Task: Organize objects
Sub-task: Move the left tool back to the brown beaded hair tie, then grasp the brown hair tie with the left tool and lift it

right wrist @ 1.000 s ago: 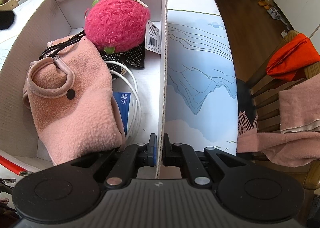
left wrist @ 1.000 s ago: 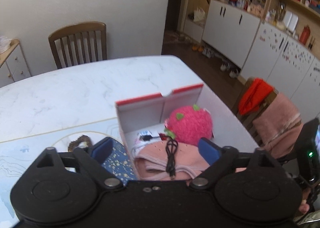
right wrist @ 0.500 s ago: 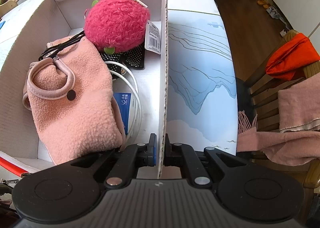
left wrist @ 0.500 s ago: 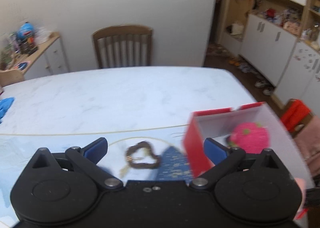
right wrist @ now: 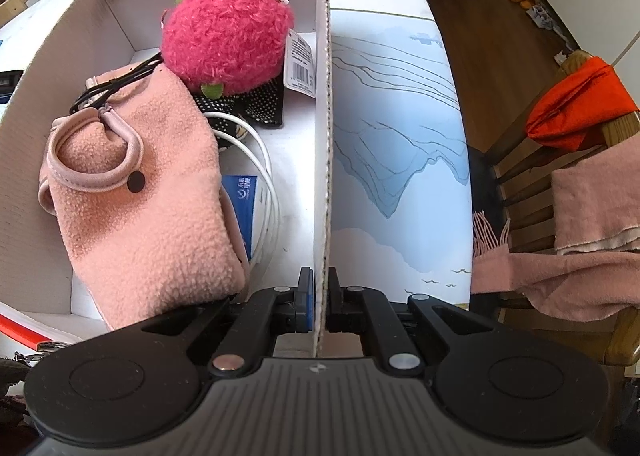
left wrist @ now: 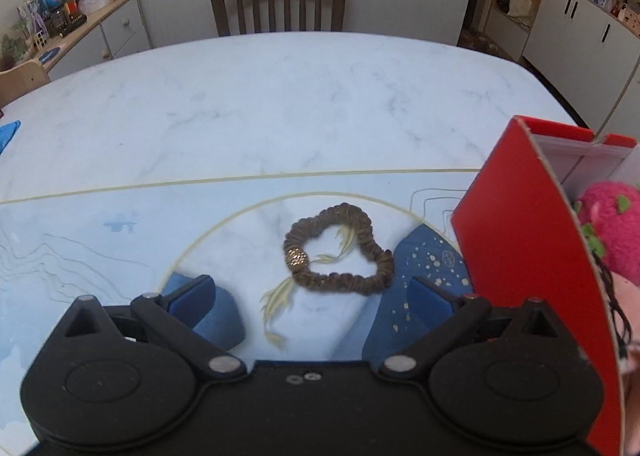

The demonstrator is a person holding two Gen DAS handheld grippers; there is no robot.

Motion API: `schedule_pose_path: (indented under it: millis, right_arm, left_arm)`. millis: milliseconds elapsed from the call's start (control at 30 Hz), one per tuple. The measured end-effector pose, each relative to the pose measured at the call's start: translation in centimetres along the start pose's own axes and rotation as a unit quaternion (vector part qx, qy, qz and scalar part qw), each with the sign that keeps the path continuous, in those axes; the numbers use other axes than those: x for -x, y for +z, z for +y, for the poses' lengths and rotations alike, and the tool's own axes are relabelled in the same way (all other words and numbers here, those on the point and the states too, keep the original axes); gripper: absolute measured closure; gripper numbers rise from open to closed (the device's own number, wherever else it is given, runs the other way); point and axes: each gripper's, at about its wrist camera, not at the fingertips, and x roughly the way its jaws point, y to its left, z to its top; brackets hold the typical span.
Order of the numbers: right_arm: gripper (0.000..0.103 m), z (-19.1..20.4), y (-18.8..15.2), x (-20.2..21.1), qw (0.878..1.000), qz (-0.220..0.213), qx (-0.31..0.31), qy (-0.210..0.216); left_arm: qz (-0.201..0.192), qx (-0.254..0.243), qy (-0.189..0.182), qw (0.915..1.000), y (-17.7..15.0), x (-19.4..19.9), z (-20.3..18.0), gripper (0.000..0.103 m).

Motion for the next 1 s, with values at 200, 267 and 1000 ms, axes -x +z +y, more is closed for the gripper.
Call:
schedule_pose_path:
  millis: [200, 267, 1000]
  right_arm:
    - [0.098, 0.0, -0.1, -0.1, 1.000, 0.003, -0.004, -0.003]
    - [0.098, 0.0, 0.0, -0.1, 1.000, 0.003, -0.004, -0.003]
    - [0.098, 0.0, -0.1, -0.2, 1.000, 0.002, -0.004, 0.000]
  left_arm:
    - [0.017, 0.026, 0.020, 0.9993, 1.3, -2.4, -0.5, 0.002]
    - [0.027, 0.033, 0.022, 0.9988, 1.4, -3.0, -0.7, 0.004]
    - [0.021, 0.051, 0.016, 0.9984, 0.8, -2.5, -1.3, 0.085]
